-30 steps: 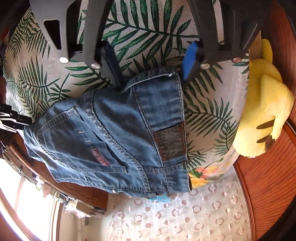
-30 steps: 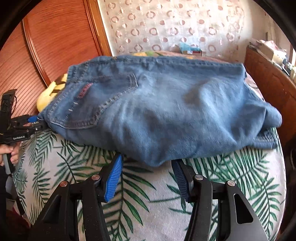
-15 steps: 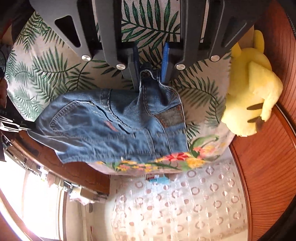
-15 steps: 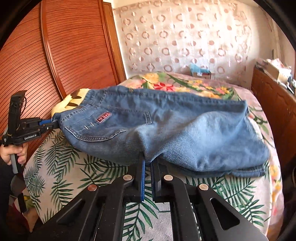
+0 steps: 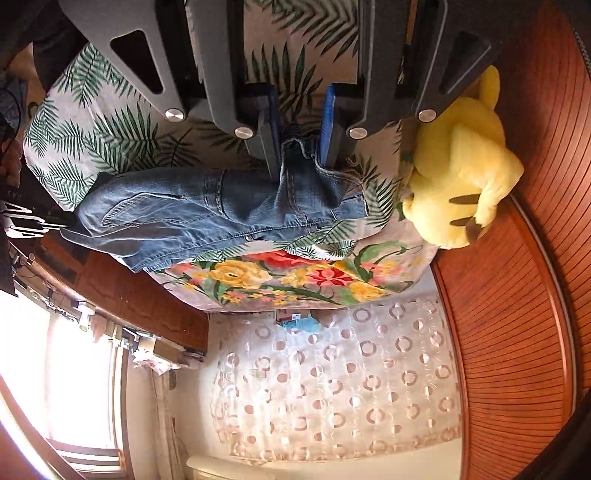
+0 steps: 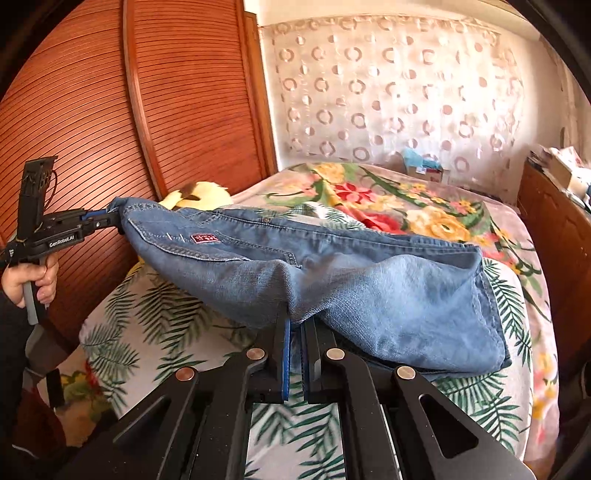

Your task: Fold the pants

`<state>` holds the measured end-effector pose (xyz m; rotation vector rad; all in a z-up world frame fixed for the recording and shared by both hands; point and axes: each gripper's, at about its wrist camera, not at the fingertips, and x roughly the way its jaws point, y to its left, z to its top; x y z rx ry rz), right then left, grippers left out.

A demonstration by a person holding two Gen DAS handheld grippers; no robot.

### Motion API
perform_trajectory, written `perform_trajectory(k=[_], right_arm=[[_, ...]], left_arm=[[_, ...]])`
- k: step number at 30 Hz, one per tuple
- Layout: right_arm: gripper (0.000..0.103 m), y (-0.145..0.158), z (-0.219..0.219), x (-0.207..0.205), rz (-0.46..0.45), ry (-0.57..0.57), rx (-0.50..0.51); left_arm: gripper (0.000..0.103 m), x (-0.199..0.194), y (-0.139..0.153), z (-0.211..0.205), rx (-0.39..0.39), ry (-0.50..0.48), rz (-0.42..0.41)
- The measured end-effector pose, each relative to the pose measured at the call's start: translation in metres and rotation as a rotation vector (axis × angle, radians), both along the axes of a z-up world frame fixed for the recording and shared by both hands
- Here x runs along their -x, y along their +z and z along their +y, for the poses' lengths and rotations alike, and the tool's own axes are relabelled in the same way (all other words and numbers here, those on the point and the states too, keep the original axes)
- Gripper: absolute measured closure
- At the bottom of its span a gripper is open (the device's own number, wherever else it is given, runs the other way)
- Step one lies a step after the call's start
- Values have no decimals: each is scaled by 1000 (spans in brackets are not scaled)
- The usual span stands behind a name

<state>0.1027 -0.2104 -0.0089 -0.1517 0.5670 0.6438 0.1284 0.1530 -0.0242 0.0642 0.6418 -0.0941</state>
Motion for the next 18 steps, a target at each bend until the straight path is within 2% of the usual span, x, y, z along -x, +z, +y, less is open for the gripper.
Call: perform_trajectory(k=[6, 14, 18], right_arm=[[99, -5, -5, 16, 25, 35, -9], [99, -27, -13, 5, 122, 32, -8], [99, -31, -16, 4, 145, 25, -8]], left_arm=[[84, 32, -14, 14, 14, 21, 26], [82, 50, -58, 5, 15, 26, 132], [81, 59, -57, -1, 13, 22, 141]])
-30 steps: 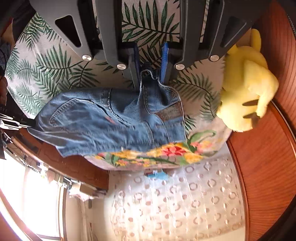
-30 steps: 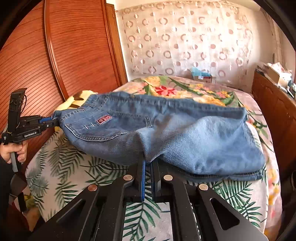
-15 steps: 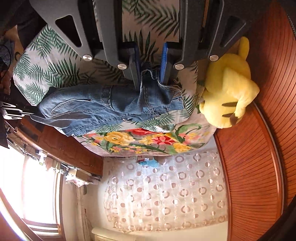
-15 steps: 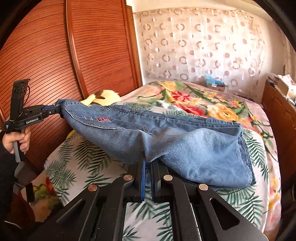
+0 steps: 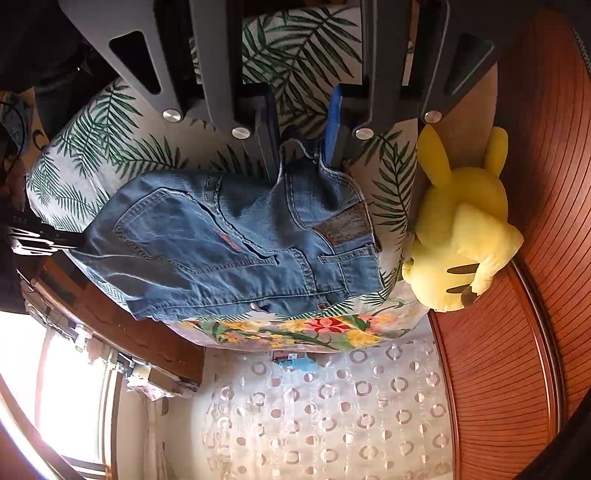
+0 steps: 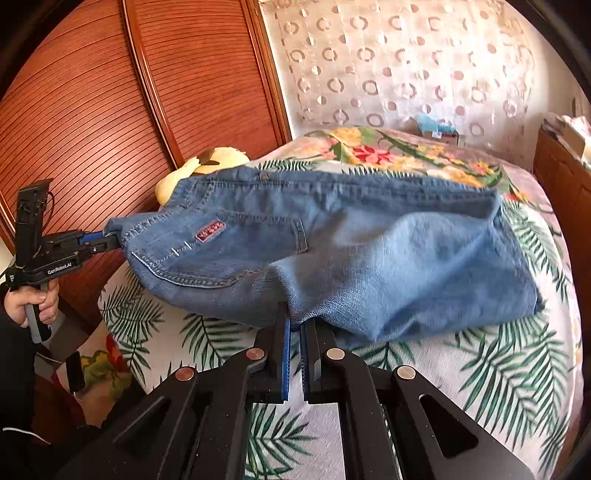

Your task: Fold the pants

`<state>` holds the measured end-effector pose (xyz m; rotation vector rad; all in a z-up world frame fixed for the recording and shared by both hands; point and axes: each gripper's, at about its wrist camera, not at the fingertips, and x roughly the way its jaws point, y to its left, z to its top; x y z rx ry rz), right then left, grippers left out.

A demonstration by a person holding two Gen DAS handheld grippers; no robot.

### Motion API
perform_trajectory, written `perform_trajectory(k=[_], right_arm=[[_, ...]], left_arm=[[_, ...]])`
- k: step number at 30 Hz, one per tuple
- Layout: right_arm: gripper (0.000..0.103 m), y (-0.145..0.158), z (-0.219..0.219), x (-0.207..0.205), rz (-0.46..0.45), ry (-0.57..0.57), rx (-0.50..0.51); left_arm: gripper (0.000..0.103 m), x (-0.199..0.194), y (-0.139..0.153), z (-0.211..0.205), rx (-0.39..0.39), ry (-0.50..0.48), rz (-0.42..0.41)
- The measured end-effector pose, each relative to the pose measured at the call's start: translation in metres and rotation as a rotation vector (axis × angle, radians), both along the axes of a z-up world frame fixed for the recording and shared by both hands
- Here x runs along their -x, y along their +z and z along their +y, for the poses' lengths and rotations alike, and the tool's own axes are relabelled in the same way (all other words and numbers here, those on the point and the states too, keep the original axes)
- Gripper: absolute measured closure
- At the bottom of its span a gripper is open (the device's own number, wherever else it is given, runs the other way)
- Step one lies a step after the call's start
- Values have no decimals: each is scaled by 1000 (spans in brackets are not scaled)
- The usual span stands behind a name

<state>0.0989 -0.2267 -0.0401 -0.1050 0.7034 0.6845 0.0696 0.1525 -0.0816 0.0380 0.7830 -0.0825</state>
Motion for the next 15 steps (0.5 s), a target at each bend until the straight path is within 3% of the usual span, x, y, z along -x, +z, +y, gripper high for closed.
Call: perform_trajectory(k=[5, 9, 12, 14, 15], right_arm=[[99, -3, -6, 1, 25, -11, -21], [97, -5, -2, 6, 31, -12, -22], [96, -4, -10, 15, 17, -18, -25], [95, -2, -15, 20, 2, -29, -29], [94, -2, -17, 21, -4, -36, -32]], left_arm=[[73, 4, 8, -1, -35, 6, 2], [54, 9, 13, 10, -31, 23, -15], [53, 12, 21, 15, -29, 31, -30], [39, 13, 25, 14, -30, 25, -42], [22, 13, 26, 12, -23, 19, -48]])
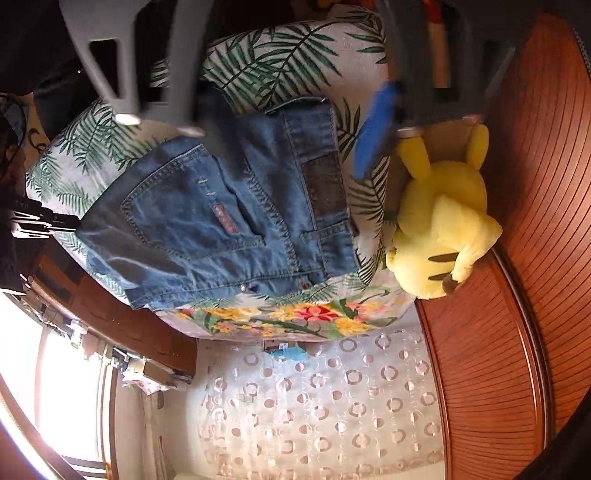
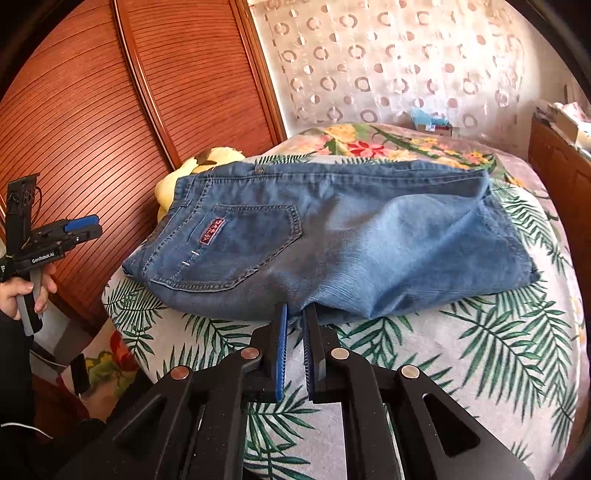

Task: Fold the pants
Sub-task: 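Lift the folded edge with the right gripper and fold it over again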

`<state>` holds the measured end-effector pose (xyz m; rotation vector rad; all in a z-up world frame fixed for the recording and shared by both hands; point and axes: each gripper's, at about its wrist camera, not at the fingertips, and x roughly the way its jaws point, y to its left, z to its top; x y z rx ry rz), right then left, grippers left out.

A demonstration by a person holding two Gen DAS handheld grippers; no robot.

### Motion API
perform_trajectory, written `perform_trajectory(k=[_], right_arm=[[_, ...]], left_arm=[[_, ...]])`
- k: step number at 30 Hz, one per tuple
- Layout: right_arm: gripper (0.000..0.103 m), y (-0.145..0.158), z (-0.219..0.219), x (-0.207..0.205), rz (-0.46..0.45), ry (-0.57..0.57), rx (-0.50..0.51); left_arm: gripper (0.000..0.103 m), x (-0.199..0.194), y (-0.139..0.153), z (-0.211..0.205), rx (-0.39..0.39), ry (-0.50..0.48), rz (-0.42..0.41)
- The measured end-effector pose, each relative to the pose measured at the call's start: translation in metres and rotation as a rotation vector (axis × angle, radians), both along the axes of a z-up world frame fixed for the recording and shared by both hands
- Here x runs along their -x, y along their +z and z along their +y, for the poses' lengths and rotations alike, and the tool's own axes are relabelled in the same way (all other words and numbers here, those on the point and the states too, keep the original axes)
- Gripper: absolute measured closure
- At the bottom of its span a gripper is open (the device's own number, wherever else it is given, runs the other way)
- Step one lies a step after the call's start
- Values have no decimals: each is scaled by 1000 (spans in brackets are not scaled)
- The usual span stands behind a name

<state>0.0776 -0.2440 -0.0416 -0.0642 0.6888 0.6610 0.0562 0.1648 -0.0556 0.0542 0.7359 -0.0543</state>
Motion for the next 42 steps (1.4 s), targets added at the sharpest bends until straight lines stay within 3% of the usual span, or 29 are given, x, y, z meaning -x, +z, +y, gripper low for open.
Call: perform_trajectory(k=[6, 8, 10, 12, 27, 42], right_arm=[[90, 6, -22, 5, -40, -55, 4], [85, 7, -29, 5, -55, -80, 14], [71, 9, -38, 3, -68, -115, 20], [68, 9, -48, -2, -73, -151, 17], [67, -6, -91, -72, -23, -351, 68], [68, -16, -86, -114, 63, -345, 127]], left_arm=[[18, -9, 2, -20, 30, -42, -16], [18, -15, -1, -30, 37, -56, -19], [18, -22, -4, -40, 44, -76, -17], [18, -29, -9, -49, 51, -97, -9], [18, -71, -53, -106, 75, -180, 67], [18, -75, -56, -128, 64, -206, 74]])
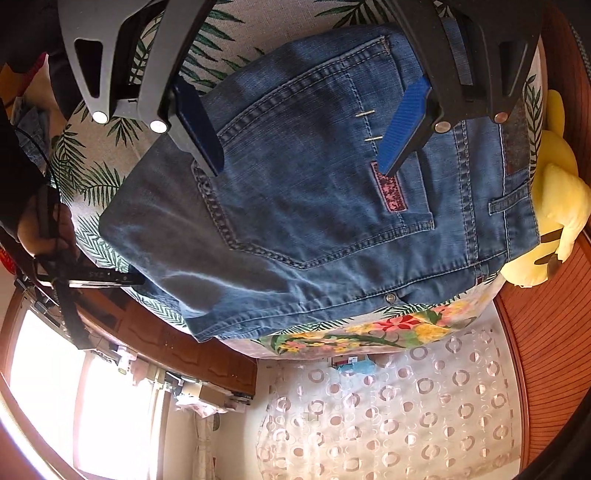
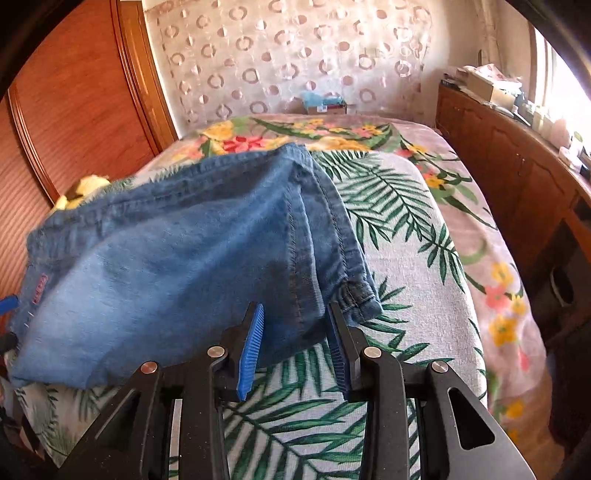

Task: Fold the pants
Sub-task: 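Lift the folded edge with the right gripper and fold it over again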

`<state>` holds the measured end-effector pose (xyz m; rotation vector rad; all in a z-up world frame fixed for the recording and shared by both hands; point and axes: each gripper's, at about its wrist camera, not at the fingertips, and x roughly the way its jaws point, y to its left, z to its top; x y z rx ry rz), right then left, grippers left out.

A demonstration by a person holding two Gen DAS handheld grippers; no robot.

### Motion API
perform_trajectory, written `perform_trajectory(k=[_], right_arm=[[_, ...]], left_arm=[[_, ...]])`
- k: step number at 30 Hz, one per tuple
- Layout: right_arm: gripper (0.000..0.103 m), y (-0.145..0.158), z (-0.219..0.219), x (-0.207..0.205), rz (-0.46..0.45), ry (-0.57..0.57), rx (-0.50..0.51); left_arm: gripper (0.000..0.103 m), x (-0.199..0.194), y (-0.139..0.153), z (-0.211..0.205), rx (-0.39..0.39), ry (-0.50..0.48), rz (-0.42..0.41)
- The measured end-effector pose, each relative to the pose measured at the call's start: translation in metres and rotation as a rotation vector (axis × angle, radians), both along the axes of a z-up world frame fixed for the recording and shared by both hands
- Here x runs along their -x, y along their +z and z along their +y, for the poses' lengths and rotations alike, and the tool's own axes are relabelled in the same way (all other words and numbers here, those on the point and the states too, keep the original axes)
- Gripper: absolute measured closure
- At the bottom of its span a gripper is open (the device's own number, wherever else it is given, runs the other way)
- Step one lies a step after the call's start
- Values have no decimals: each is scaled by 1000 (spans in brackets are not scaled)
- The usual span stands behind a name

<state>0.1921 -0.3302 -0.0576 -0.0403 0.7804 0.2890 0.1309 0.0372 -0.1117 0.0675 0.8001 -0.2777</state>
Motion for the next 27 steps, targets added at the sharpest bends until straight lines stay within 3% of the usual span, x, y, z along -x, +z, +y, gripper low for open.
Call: perform_trajectory(k=[2, 3, 4, 7, 15, 23, 27], right_arm=[[68, 3, -3, -1, -2, 12, -9], [84, 5, -3, 0, -10, 29, -18], [93, 7, -3, 2, -14, 45, -23], [97, 13, -6, 5, -44, 55, -18], [100, 44, -38, 15, -154, -65, 1], [100, 42, -35, 13, -129, -65, 32], [100, 50, -30, 6, -119, -55, -5]], left_arm=[[18, 0, 0, -1, 0, -2, -1], [18, 0, 0, -1, -1, -3, -1], [18, 0, 0, -1, -2, -3, -1], [18, 0, 1, -2, -6, -4, -1], [18, 1, 2, 0, -7, 0, -6], [18, 3, 4, 2, -6, 2, -9], [18, 5, 6, 3, -11, 1, -10]])
